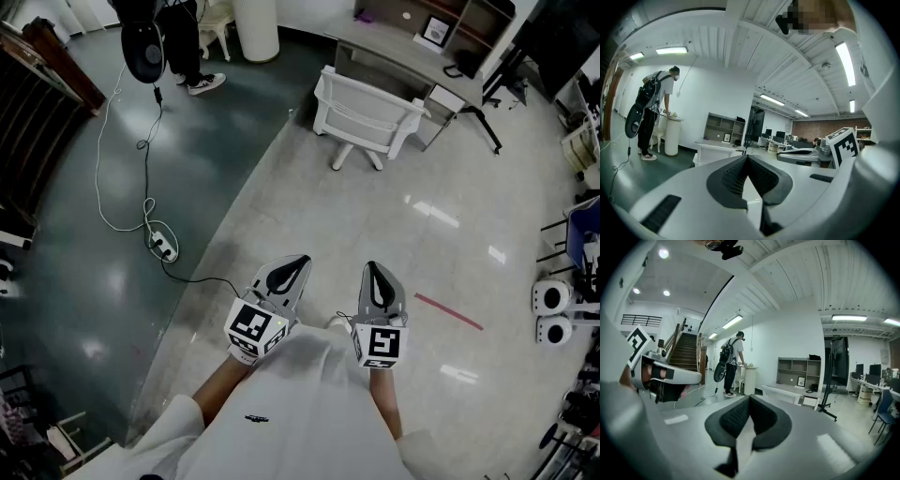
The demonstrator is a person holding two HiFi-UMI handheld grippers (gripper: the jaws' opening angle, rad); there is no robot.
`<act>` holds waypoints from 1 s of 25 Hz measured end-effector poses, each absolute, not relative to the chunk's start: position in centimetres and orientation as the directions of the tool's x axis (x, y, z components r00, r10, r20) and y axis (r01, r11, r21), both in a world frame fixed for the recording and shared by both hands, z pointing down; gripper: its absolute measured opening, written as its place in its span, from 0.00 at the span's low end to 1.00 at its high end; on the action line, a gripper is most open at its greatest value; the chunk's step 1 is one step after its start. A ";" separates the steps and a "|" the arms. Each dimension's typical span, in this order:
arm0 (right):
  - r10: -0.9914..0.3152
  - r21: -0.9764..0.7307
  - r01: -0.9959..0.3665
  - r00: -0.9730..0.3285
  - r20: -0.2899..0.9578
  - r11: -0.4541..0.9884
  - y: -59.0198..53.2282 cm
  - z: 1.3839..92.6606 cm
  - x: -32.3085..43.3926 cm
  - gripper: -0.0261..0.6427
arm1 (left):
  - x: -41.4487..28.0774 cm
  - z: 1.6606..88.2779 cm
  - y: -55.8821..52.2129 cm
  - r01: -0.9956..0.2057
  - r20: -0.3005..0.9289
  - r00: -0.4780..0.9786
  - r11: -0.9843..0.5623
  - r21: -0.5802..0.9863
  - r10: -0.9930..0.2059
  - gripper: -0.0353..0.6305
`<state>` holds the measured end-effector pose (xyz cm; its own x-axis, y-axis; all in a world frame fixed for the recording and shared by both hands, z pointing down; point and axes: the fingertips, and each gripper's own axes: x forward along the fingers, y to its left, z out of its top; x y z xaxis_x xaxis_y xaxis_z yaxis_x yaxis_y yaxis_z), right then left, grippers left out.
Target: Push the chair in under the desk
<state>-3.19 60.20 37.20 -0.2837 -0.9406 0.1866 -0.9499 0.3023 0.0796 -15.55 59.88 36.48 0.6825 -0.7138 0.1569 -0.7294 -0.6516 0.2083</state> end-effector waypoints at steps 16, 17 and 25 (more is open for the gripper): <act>-0.954 0.033 -0.963 -0.261 0.148 0.268 55.3 37.8 -7.6 0.06 | -20.6 36.3 55.8 -0.702 0.138 0.711 -0.680 0.214 -0.690 0.06; -0.956 0.046 -0.965 -0.250 0.152 0.260 55.2 38.0 -7.9 0.06 | -20.9 36.4 55.6 -0.699 0.137 0.713 -0.680 0.221 -0.688 0.06; -0.961 0.075 -0.971 -0.211 0.177 0.227 53.8 37.3 -8.5 0.06 | -22.3 36.6 53.6 -0.688 0.139 0.720 -0.674 0.269 -0.679 0.06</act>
